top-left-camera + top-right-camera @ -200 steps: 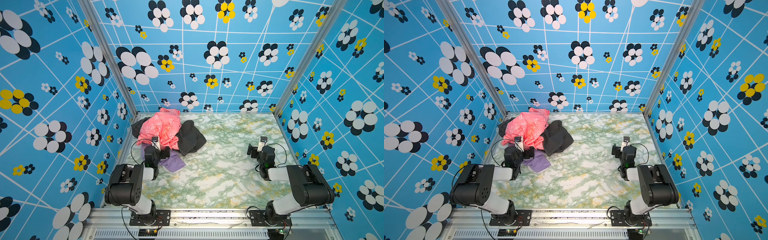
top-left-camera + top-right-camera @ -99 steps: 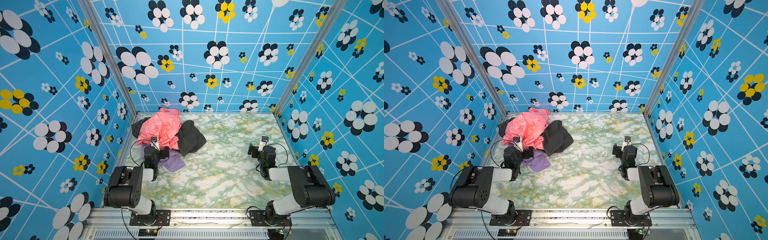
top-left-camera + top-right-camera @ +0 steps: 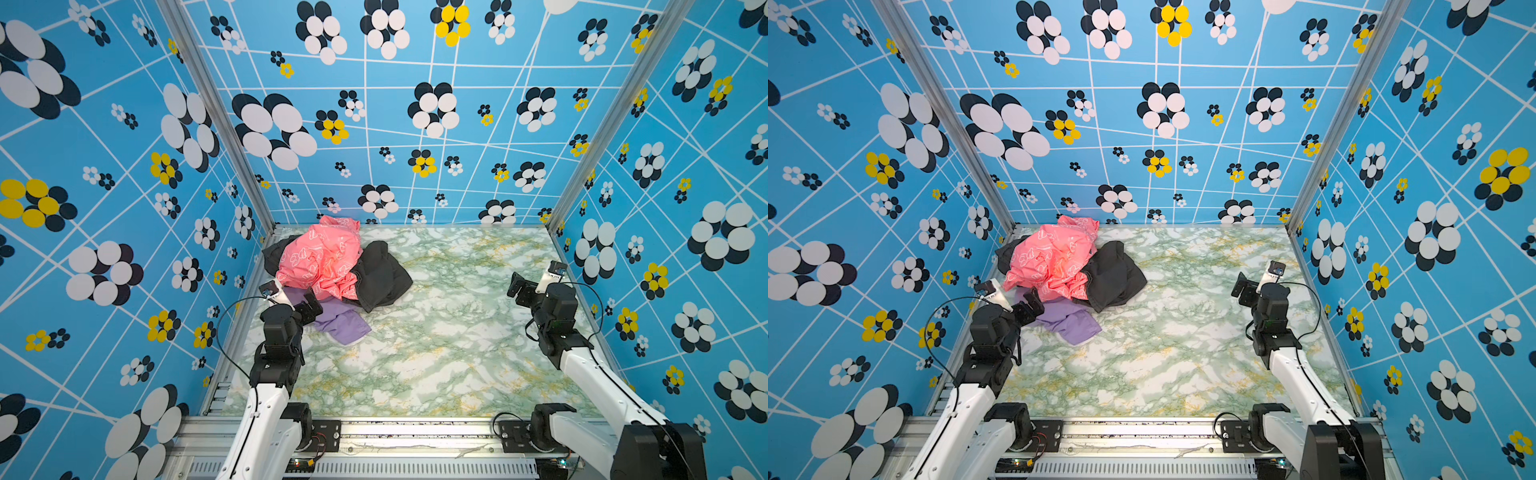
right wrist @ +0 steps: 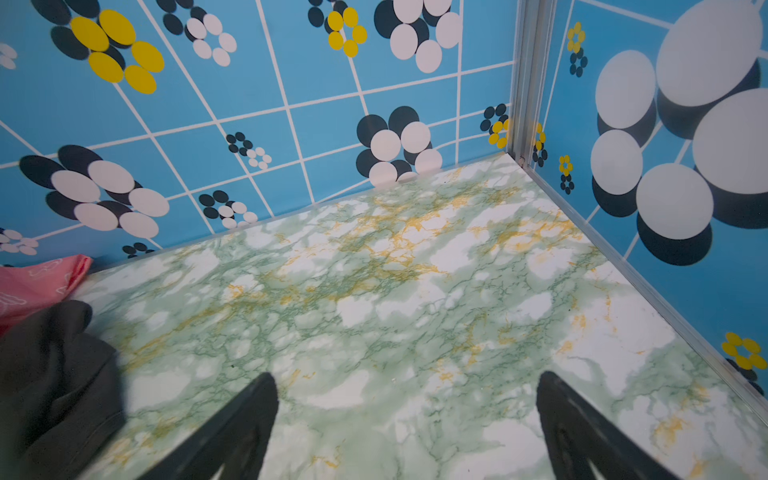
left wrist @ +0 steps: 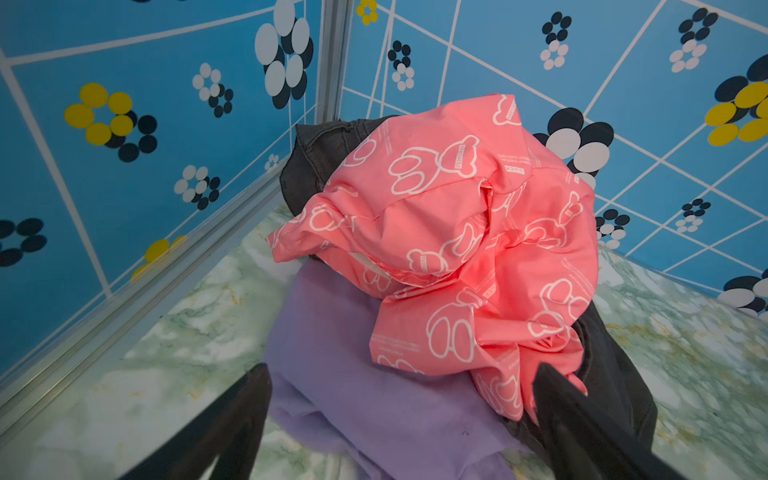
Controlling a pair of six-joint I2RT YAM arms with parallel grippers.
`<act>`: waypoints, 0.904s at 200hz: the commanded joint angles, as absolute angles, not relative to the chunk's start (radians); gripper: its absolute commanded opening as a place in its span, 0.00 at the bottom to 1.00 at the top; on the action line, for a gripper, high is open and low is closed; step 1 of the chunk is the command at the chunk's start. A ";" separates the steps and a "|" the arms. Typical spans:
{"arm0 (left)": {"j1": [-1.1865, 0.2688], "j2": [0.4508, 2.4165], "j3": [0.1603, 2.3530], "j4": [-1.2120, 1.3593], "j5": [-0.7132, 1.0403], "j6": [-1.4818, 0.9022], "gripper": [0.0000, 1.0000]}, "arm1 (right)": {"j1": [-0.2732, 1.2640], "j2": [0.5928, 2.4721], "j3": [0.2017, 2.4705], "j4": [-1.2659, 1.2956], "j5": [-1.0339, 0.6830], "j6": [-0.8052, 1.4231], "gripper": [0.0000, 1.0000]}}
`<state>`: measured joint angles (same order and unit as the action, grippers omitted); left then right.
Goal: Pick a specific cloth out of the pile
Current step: 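Lower the left gripper onto the lavender shirt edge while the right gripper swings inward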
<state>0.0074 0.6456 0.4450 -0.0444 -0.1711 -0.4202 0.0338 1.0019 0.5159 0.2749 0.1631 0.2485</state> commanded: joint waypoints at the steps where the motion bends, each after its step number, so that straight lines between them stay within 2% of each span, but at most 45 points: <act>1: 0.025 0.602 0.517 -0.367 -0.110 -0.579 0.99 | 0.034 0.938 0.585 0.109 0.055 0.337 0.99; 34: 0.079 0.614 0.543 -0.484 0.099 -0.694 0.99 | 0.036 0.878 0.627 0.026 -0.108 0.382 0.99; 70: 0.135 0.660 0.463 -0.408 0.296 -0.888 1.00 | 0.044 0.837 0.644 -0.033 -0.190 0.384 0.99; 95: 0.146 0.685 0.402 -0.319 0.337 -0.997 0.93 | 0.052 0.821 0.640 -0.038 -0.215 0.389 0.99; 115: 0.154 0.709 0.372 -0.254 0.360 -1.056 0.83 | 0.057 0.819 0.637 -0.032 -0.252 0.399 0.99; 152: 0.162 0.750 0.356 -0.219 0.323 -1.105 0.66 | 0.105 0.834 0.638 -0.018 -0.331 0.376 0.99; 181: 0.175 0.797 0.336 -0.128 0.328 -1.155 0.58 | 0.173 0.848 0.641 -0.022 -0.340 0.338 0.99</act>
